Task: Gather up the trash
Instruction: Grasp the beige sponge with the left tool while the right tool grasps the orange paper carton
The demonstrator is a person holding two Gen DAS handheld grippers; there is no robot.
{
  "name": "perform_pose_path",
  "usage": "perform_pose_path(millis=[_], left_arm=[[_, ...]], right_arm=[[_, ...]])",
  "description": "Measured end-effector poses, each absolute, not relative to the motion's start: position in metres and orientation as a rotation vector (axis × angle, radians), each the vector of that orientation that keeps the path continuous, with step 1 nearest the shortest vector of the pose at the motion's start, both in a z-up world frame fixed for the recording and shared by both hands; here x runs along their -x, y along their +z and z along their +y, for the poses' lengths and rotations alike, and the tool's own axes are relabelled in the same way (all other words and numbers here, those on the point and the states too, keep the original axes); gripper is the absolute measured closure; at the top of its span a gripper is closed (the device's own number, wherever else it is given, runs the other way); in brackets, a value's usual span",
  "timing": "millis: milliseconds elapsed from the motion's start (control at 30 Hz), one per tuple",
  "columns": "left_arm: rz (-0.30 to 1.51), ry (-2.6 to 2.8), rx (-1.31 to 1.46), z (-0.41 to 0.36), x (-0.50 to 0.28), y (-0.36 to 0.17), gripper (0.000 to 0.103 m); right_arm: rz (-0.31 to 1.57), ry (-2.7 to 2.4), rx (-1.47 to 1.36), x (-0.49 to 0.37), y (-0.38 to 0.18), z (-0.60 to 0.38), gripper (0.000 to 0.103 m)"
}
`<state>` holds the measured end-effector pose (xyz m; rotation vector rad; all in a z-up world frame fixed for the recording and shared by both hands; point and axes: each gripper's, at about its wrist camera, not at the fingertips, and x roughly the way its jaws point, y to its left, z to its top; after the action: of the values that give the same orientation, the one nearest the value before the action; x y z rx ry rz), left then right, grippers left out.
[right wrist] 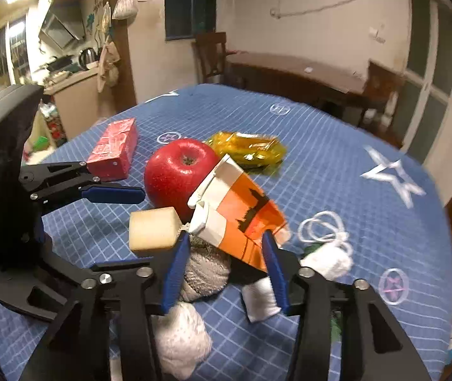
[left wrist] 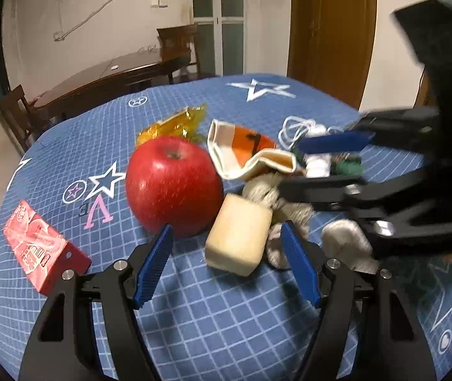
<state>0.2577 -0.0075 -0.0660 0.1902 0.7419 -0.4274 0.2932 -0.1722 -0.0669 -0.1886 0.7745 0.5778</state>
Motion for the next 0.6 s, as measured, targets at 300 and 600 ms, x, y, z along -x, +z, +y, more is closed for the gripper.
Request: perform_pose_path(millis=[300, 600], left_arm=[[0.735, -0.449, -0.135, -0.003, -0.257, -0.065, 0.073], [0.713, -0.387, -0.182, -0.004, -0.24, -0.062, 0.075]], right_arm=[[0.771, 0.637, 0.058, -0.299, -0.066, -0.189, 0.086], [0.661, 0.609, -0.047, -0.246, -0.022, -0.233, 0.097]])
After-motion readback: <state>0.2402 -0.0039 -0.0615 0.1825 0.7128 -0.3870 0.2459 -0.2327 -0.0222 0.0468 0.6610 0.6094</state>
